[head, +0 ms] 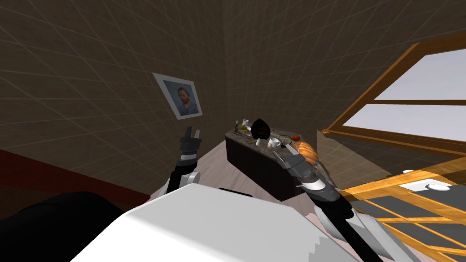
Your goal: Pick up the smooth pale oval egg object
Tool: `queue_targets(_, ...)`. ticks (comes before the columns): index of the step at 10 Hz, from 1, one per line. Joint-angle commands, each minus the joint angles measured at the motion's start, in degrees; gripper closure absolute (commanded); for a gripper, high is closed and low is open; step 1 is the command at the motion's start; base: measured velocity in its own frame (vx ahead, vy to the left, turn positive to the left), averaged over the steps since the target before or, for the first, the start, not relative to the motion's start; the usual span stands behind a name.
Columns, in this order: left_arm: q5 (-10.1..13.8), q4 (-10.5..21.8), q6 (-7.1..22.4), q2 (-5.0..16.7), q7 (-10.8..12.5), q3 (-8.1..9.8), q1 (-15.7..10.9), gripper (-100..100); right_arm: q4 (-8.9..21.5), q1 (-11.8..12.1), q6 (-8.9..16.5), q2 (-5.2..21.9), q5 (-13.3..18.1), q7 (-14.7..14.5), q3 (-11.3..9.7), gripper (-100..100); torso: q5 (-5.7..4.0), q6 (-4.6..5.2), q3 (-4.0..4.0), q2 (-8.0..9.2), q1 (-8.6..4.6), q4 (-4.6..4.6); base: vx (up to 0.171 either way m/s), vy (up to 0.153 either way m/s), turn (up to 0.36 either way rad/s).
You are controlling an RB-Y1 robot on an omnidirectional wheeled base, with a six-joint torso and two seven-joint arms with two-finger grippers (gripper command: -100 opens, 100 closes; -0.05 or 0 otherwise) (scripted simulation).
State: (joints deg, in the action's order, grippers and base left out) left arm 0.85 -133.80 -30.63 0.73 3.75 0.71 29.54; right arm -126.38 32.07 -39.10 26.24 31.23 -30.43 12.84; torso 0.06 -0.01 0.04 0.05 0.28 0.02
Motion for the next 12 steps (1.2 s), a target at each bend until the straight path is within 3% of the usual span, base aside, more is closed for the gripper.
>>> queue_targets(1,0.0,0.0,0.0,0.0,0.0,0.0,0.0,0,0.37,0.26,-0.17,0.99,1.88,-1.99,0.45,-100,0.0,0.0,0.0,0.0,0.0,0.0,-0.015,0.078,0.012)
queue_targets(4,0.0,0.0,0.0,0.0,0.0,0.0,0.0,0,3.07,1.19,-0.96,5.14,7.0,-6.92,2.37,-100,0.01,0.01,-0.02,-0.03,-0.01,-0.01,-0.006,0.087,0.027)
queue_targets(5,0.0,0.0,0.0,0.0,0.0,0.0,0.0,0,3.07,1.19,-0.96,5.14,7.59,-7.93,2.37,-100,0.01,0.0,-0.02,-0.04,0.03,-0.01,0.002,0.075,0.011)
queue_targets(6,0.0,0.0,0.0,0.0,0.0,0.0,0.0,0,4.65,1.68,-1.27,7.29,9.84,-9.97,3.28,-100,0.01,0.0,-0.04,-0.06,-0.02,-0.01,0.011,0.084,0.047)
queue_targets(7,0.0,0.0,0.0,0.0,0.0,0.0,0.0,0,4.65,1.68,-1.27,7.29,10.41,-10.98,3.28,-100,0.01,0.0,-0.06,-0.1,0.0,-0.02,0.022,0.072,0.013)
queue_targets(8,0.0,0.0,0.0,0.0,0.0,0.0,0.01,0,6.38,2.19,-1.53,9.48,12.71,-12.76,4.13,-100,0.0,0.0,-0.08,-0.14,-0.03,-0.03,0.024,0.098,0.04)
queue_targets(9,0.0,0.0,0.0,0.0,0.0,0.0,0.0,0,6.38,2.19,-1.53,9.48,13.19,-14.06,4.13,-100,0.01,0.0,-0.09,-0.16,0.04,-0.04,0.017,0.082,0.015)
queue_targets(10,0.0,0.0,0.0,0.0,0.0,0.0,0.01,0,8.24,2.73,-1.75,11.7,15.45,-15.89,4.91,-100,0.01,0.01,-0.08,-0.14,0.01,-0.03,0.017,0.087,0.053)
queue_targets(11,0.0,0.0,0.0,0.0,0.0,0.0,0.0,0,8.24,2.73,-1.75,11.7,15.91,-17.15,4.91,-100,0.01,-0.01,-0.08,-0.14,0.01,-0.03,0.021,0.074,0.02)
queue_targets(12,0.0,0.0,0.0,0.0,0.0,0.0,0.01,0,10.23,3.29,-1.91,13.95,18.43,-19.01,5.6,-100,0.01,0.0,-0.08,-0.15,-0.02,-0.03,0.04,0.09,0.04)
